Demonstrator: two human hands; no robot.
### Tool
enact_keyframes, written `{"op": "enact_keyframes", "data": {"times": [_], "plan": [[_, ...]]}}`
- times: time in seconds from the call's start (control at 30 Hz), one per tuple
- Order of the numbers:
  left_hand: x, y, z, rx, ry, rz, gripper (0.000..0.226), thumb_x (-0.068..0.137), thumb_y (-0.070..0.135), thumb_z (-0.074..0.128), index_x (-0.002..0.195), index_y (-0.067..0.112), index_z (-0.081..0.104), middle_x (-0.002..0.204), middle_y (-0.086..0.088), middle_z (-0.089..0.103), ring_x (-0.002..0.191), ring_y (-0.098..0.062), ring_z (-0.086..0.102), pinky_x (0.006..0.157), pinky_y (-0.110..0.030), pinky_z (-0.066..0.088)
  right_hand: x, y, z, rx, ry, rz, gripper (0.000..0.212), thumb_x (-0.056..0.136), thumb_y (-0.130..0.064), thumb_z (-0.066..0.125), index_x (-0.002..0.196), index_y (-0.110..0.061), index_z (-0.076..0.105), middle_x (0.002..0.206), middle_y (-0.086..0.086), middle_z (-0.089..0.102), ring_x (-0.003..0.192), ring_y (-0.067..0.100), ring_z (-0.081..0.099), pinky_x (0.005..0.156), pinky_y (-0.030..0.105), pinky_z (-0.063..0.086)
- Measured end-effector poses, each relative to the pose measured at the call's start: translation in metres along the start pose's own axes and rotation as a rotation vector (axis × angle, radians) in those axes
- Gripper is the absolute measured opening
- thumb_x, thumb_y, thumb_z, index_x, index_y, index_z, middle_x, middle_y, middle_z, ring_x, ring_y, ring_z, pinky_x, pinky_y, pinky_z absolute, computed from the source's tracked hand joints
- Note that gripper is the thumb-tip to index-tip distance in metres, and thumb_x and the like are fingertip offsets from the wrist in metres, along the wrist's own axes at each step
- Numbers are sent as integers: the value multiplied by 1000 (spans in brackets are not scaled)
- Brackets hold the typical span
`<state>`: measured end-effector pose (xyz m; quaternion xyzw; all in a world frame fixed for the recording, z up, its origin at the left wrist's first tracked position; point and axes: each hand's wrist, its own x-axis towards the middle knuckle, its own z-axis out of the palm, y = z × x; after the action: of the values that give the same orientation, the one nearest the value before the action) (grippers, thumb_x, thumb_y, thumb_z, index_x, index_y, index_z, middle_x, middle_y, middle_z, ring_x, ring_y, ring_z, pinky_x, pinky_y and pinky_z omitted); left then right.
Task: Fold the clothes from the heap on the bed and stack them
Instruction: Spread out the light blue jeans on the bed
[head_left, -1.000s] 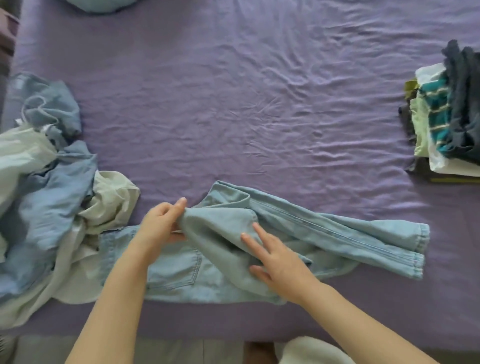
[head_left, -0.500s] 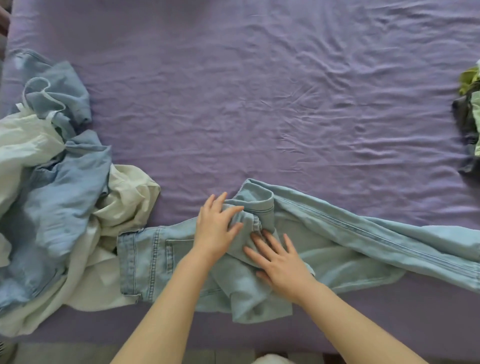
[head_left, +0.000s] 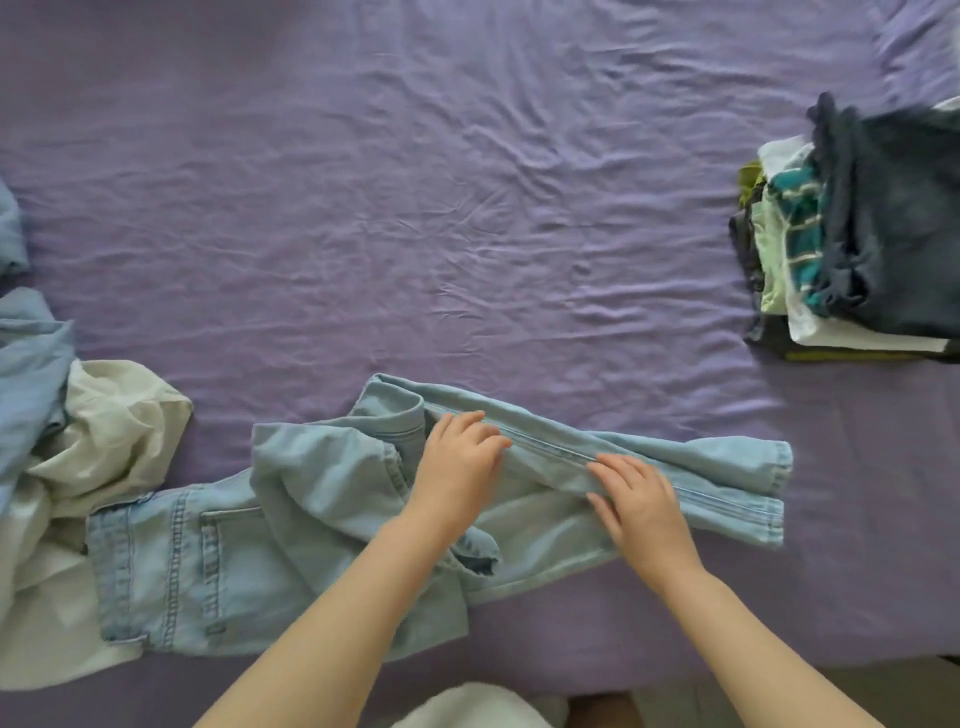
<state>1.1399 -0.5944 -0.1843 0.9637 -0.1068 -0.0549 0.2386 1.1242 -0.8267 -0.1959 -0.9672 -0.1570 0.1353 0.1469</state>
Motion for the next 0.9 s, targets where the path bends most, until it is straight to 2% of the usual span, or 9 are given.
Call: {"op": "enact_keyframes", "data": {"times": [0.07,0.13,0.23,0.33,0.4,0.5,0.63,0.77,0.9], "plan": [[17,16,16,-5,-68,43,32,50,-7,86,77,9,76,81,-6,73,85,-32,70,75,-44,56,-3,20,-4,-46,-56,42,46,58,-13,90,99,-7,71,100,7,70,86,30,67,72,41,54],[27,25,34,53,-177,36,36,52,-5,85,83,11,76,85,-4,72,89,-29,68,78,-37,55,-4,35,-7,-91,-97,57,45,55,-18,91,94,-10,70,90,4,68,74,28,64,63,38,51],[35,32,55,179,-353,-23,37,79,7,66,115,17,65,113,-4,61,114,-27,52,96,-34,36,-1,51,-13,-66,-124,56,34,54,-17,90,78,-15,66,73,0,61,62,25,57,56,35,43],[43,34,61,223,-426,-99,30,86,14,57,115,21,56,118,0,51,114,-24,43,88,-29,30,8,64,-21,9,-163,52,22,67,-13,82,78,-15,63,75,-1,61,69,27,59,62,35,40],[54,35,56,172,-425,-144,21,89,20,58,109,21,58,113,0,53,110,-24,44,84,-30,32,22,73,-28,34,-193,69,8,85,-17,66,88,-14,59,83,-1,63,80,27,60,69,35,35],[82,36,42,-51,-369,-309,18,87,21,65,103,13,59,107,-4,60,103,-26,51,84,-35,39,54,85,-43,11,-168,77,10,94,-24,52,97,-15,53,89,-1,64,89,25,60,72,35,27],[124,32,31,-151,-399,-408,23,86,24,68,101,12,56,97,-3,58,95,-24,54,72,-31,35,111,93,-59,-52,-84,68,16,89,-21,55,105,-18,52,98,0,60,98,25,54,76,35,25],[160,24,36,-155,-304,-454,15,84,25,69,92,13,65,83,-1,51,92,-24,53,67,-28,31,159,100,-55,-246,-77,-10,38,78,0,57,112,-17,51,110,6,52,106,28,45,97,39,24],[182,32,60,-205,-167,-579,18,86,24,67,98,14,58,101,-9,57,99,-27,55,78,-34,42,161,121,-37,-296,-118,-9,51,78,3,56,125,-14,47,132,12,45,127,31,35,113,50,13]]}}
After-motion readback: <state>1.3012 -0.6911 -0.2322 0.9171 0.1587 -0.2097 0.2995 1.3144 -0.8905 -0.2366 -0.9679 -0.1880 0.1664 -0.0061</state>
